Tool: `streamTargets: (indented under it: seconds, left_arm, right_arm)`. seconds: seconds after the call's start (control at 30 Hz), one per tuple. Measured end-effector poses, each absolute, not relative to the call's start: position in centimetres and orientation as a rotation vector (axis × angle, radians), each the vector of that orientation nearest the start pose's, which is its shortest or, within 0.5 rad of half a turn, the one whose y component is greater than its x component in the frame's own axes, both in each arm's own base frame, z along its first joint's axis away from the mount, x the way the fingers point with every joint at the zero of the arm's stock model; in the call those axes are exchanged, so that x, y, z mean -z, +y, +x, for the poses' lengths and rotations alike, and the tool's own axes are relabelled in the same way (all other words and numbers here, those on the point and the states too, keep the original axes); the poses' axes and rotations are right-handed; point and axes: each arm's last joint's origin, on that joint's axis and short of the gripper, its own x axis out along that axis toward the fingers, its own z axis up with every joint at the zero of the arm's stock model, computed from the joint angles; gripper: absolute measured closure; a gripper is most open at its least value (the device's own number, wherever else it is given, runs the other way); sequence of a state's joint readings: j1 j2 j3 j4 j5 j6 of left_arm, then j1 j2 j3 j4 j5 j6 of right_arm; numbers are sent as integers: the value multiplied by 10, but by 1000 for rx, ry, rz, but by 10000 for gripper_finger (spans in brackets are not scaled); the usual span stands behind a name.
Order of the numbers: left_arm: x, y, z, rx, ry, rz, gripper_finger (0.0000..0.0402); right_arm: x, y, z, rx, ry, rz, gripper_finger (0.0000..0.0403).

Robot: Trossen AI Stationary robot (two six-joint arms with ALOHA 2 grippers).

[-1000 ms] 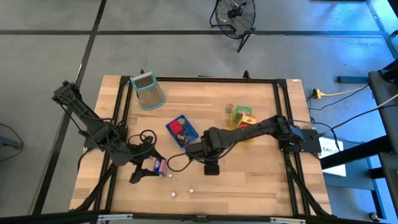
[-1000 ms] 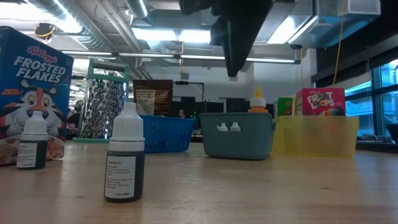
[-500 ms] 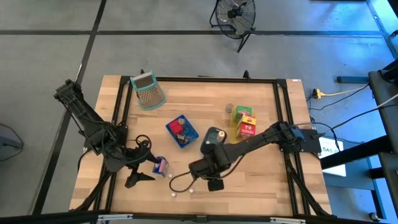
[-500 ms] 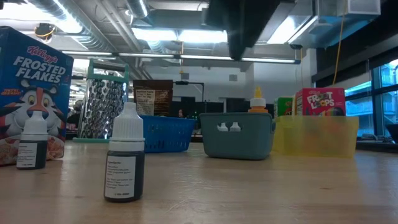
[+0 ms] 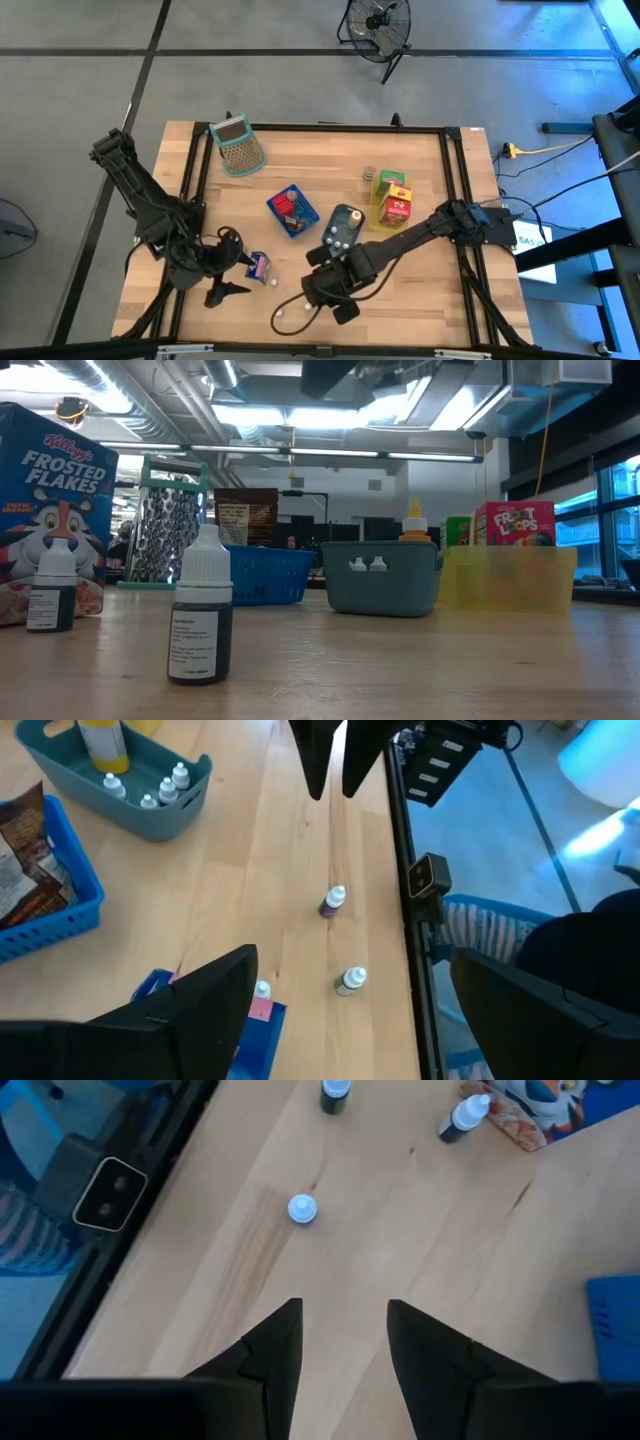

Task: Pick & Place Kitchen Items
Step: Put the purple food coloring bottle into the green bin

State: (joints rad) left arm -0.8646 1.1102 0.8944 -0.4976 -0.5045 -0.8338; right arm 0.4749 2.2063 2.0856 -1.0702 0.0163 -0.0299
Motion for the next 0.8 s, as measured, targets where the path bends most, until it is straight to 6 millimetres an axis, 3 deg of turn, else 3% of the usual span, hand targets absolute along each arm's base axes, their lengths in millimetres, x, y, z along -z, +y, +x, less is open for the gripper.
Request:
streamTargets:
  seconds: [0.2, 0.6, 0.8]
  left_arm:
    - [-285, -162, 157, 88, 645, -352, 73]
    - [-286, -162, 158, 76, 625, -334, 73]
    - [-287, -162, 159, 51, 603, -371, 73]
  right_arm:
    - [-251, 213, 414, -443, 1163, -320, 254]
    - [-219, 225, 433, -559, 1084, -421, 254]
    - [-220, 228, 435, -546, 1059, -391, 254]
